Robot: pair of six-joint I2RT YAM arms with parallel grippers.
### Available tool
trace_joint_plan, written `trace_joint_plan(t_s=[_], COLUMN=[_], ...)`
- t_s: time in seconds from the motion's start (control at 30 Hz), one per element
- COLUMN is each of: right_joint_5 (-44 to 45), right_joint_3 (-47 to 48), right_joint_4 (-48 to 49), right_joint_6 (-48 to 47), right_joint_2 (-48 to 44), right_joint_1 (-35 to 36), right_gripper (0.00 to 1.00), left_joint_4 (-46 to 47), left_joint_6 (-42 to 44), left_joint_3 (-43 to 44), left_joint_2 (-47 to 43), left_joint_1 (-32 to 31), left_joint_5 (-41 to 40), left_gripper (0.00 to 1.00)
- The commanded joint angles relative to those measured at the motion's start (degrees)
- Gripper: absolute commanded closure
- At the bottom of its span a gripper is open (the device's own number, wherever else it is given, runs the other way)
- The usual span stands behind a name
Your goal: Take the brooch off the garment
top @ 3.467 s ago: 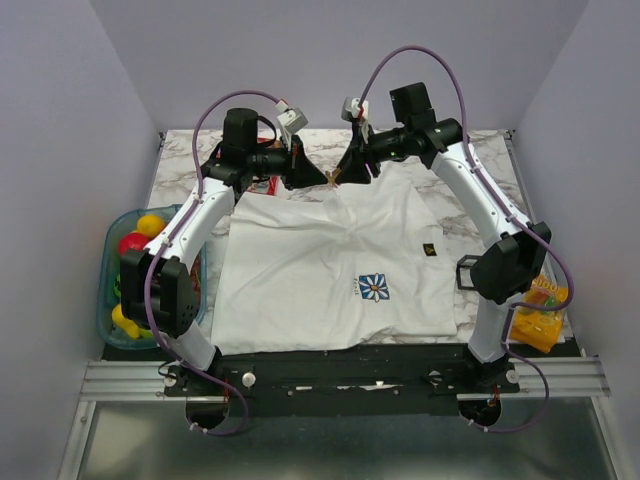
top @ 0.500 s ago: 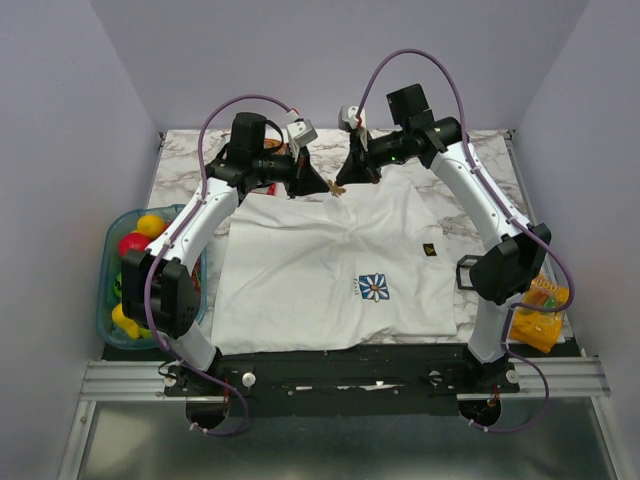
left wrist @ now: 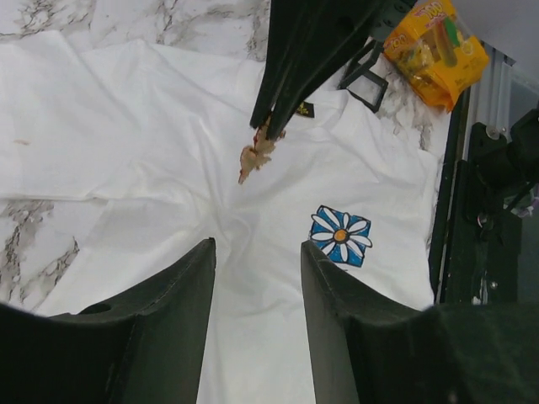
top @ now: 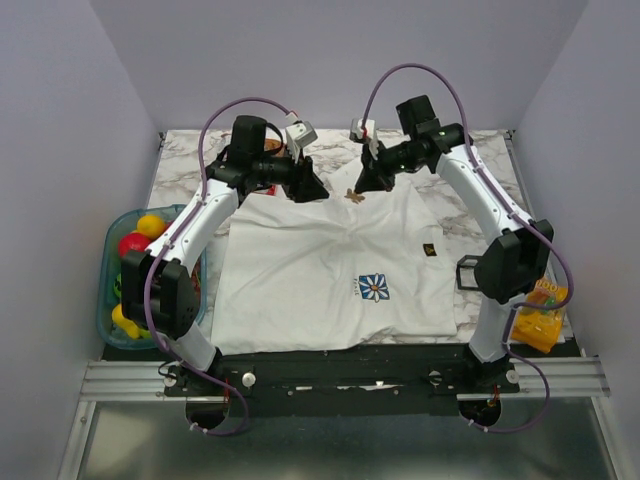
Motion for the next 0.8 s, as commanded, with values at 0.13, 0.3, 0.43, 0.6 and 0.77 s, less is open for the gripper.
trace_joint_plan(t_s=[0.13, 0.3, 0.43, 0.6, 0.77], right_joint_5=[13.92, 23.14, 29.12, 36.07, 44.32], right_joint_3=[-15.94, -31.76, -45.46, -54.71, -63.59], right_joint_4=[-10.84, -10.94, -9.36, -5.15, 6.00], right_joint_6=[-11.33, -19.74, -26.53, -32.15, -36.29], right_joint_2=[-10.71, -22.82, -31.00, -36.82, -41.99], right_joint_1=[-8.40, -13.51, -17.28, -18.97, -19.14], right_gripper=[1.00, 1.00, 1.00, 0.99, 1.00], left_joint_4=[-6.05, -7.20, -7.02, -7.55, -7.47], left_joint_6=[9.87, 13.40, 13.66, 12.17, 10.68], left_joint_3=[-7.27, -10.88, -10.71, -7.82, -6.75], left_joint_2=[-0.95, 2.39, 6.34, 10.83, 11.98], left_joint_1=[-0.07, -0.07, -0.07, -0.07, -0.07], left_joint_5=[-6.68, -10.55, -11.44, -11.61, -10.65], left_gripper=[0.49, 0.51, 0.53, 0.54, 0.54])
